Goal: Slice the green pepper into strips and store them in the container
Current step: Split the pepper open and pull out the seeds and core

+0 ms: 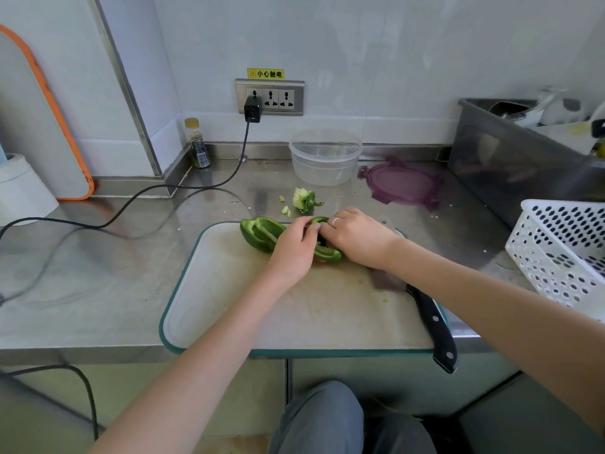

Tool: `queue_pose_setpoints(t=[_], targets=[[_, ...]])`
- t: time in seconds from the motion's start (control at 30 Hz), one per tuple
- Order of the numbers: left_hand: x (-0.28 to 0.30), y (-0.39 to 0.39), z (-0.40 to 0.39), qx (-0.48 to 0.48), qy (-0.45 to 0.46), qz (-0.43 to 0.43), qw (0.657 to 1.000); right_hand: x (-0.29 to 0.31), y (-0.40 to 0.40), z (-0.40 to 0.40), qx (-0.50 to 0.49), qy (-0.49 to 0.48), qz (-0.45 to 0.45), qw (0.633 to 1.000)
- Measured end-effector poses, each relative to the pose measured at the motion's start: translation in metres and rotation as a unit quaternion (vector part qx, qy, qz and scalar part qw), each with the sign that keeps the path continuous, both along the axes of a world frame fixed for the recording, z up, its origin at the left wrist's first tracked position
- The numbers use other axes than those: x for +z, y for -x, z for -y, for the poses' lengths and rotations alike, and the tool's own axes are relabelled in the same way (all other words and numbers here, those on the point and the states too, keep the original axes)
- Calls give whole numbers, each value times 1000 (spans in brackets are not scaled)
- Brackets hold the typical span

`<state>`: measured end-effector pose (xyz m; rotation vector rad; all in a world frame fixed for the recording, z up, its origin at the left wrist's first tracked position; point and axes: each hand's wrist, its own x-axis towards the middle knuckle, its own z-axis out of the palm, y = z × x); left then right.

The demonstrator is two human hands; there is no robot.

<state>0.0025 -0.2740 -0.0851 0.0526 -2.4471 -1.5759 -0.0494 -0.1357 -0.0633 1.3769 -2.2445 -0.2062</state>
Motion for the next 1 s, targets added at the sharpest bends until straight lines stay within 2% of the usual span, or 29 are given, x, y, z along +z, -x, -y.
queue_pose_setpoints(t=[0.13, 0.17, 0.23, 0.27, 0.33, 0.47, 0.57, 0.6, 0.63, 0.7, 0.73, 0.9, 1.0], targets=[[-2, 2, 1, 15, 6, -2, 1000, 3, 8, 0, 33, -31, -10, 999], [-1, 2, 1, 16, 9, -1, 1000, 5, 9, -1, 24, -14, 5, 1000], [-2, 1, 2, 19, 14, -6, 1000, 8, 9, -5, -33, 112, 78, 990], [-2, 0, 2, 21, 18, -11, 1000, 10, 9, -7, -75, 197, 118, 970], [-3, -1, 1, 21, 27, -28, 999, 10, 11, -10, -156, 275, 189, 930], [-7, 2, 2, 20, 28, -82, 996, 13, 15, -5, -223, 264, 317, 883], [-6, 2, 3, 32, 19, -104, 994, 12, 13, 3, -203, 365, 334, 845], [-5, 1, 2, 34, 16, -109, 993, 13, 10, 3, -202, 345, 333, 854], [-5, 1, 2, 35, 17, -113, 993, 14, 6, 2, -211, 279, 312, 883], [-5, 1, 1, 37, 23, -115, 992, 13, -1, 2, -228, 169, 225, 932], [-6, 1, 2, 36, 26, -116, 992, 14, -4, 2, -230, 146, 177, 946], [-7, 2, 1, 27, 33, -115, 992, 14, 0, 8, -197, 74, 32, 977], [-8, 4, 2, 33, 27, -95, 995, 11, 3, 4, -143, 73, 48, 986]])
